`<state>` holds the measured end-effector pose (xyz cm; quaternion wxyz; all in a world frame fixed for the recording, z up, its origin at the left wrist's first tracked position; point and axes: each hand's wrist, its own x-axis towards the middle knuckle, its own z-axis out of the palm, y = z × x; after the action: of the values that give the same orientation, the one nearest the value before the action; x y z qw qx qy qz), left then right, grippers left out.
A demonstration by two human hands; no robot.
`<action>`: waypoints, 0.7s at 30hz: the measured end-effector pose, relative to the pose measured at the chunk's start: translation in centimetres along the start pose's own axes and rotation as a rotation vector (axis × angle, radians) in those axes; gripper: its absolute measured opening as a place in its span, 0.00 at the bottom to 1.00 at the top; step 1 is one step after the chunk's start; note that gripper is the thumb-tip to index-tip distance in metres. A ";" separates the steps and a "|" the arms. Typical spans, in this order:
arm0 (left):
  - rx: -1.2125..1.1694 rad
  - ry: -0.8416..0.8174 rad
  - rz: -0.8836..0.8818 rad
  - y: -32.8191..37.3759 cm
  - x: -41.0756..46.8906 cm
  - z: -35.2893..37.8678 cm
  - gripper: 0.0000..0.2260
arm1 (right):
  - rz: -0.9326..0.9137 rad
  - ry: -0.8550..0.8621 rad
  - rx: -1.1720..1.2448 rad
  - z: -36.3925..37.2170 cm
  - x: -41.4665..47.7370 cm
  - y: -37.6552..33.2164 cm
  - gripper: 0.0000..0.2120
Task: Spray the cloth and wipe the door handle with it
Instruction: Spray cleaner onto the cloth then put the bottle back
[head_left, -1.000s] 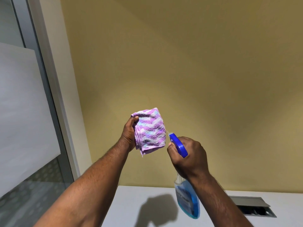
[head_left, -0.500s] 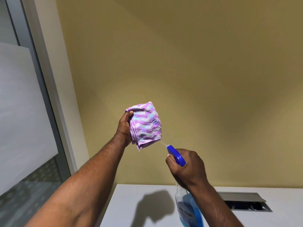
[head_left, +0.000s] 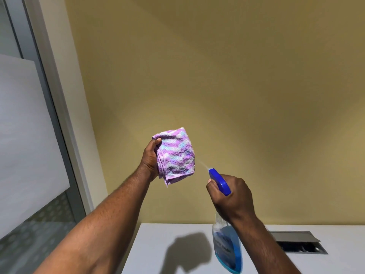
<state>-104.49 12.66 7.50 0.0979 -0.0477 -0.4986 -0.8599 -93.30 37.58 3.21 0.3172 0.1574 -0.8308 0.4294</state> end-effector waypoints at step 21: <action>0.017 0.016 -0.032 -0.3 0.7 0.6 0.14 | 0.003 -0.141 0.006 2.4 -1.8 1.1 0.14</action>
<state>-105.21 13.24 7.70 0.0884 -0.0318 -0.5057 -0.8576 -93.53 36.26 0.33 0.2565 0.1868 -0.8501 0.4202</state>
